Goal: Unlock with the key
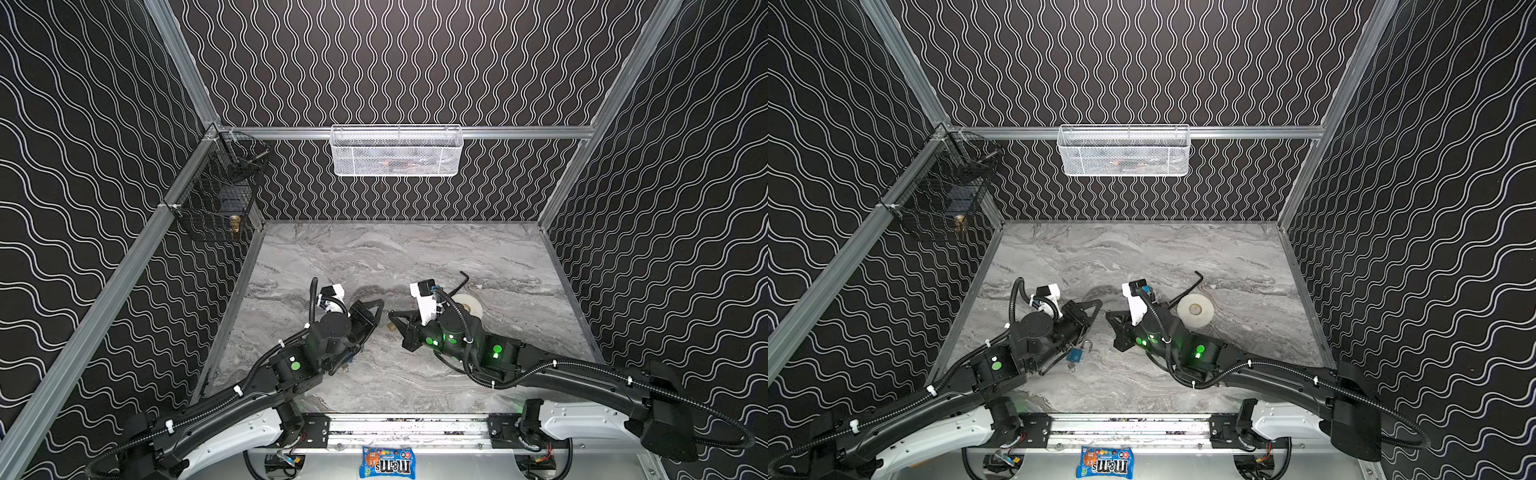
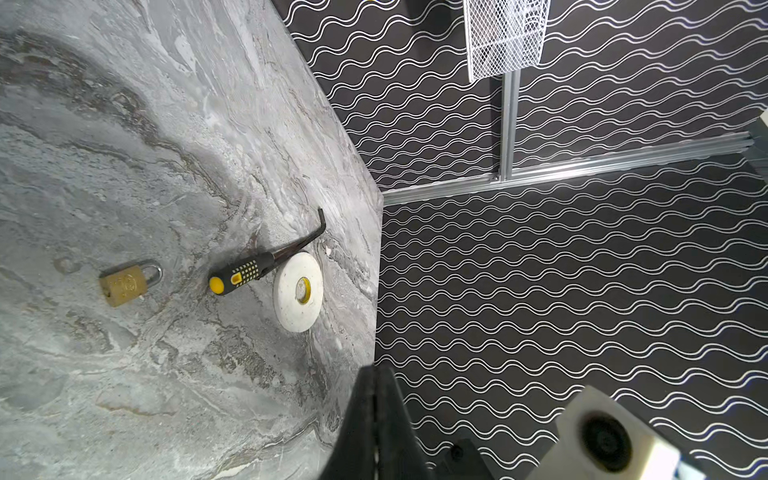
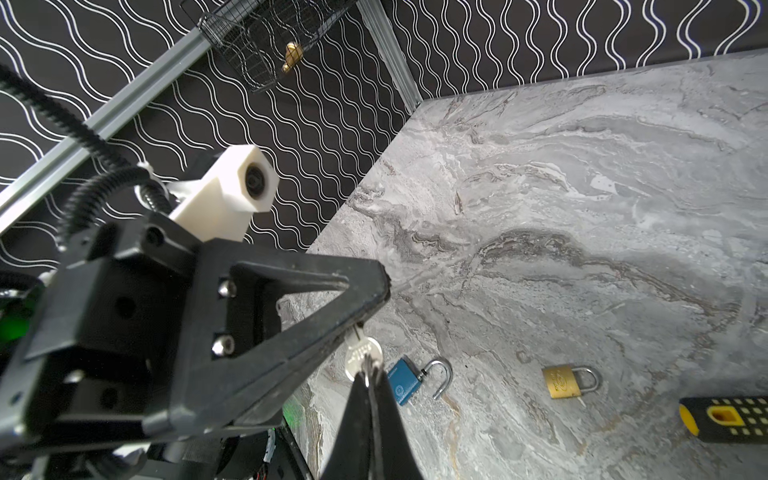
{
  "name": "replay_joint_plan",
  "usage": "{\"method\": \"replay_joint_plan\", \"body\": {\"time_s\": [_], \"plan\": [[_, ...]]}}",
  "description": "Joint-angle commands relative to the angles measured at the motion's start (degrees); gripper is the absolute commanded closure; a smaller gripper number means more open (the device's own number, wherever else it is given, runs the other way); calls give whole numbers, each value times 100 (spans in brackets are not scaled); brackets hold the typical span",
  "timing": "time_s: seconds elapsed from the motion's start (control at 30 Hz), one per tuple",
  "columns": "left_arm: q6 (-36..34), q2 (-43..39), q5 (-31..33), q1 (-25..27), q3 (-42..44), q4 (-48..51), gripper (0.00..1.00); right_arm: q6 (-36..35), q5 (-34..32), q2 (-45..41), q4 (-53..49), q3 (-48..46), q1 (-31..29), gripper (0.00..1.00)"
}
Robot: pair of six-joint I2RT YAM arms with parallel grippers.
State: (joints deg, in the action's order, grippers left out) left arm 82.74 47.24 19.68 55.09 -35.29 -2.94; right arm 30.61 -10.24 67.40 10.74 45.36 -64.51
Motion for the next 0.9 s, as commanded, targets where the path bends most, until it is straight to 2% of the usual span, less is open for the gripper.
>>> {"method": "replay_joint_plan", "body": {"time_s": [0.0, 0.07, 0.2, 0.33, 0.53, 0.7, 0.87], "plan": [[24, 24, 64, -7, -53, 12, 100, -39, -125, -33, 149, -2, -7, 100], [-15, 43, 55, -7, -53, 12, 100, -43, -145, -47, 148, 7, -2, 97], [-269, 0, 53, -12, -84, 88, 100, -46, -165, -121, 26, 51, 0, 74], [-905, -158, 104, -16, -147, 347, 100, -70, -119, -302, -195, 70, -2, 58], [-2546, -475, 10, -77, -237, 644, 100, -33, 137, -706, -858, 113, 44, 44], [-4183, -449, -414, -95, -496, 777, 100, -21, 1157, -912, -1244, 319, 218, 40], [-5064, -313, -930, -104, -505, 473, 100, 189, 2188, -954, -1069, 318, 611, 40]]}}
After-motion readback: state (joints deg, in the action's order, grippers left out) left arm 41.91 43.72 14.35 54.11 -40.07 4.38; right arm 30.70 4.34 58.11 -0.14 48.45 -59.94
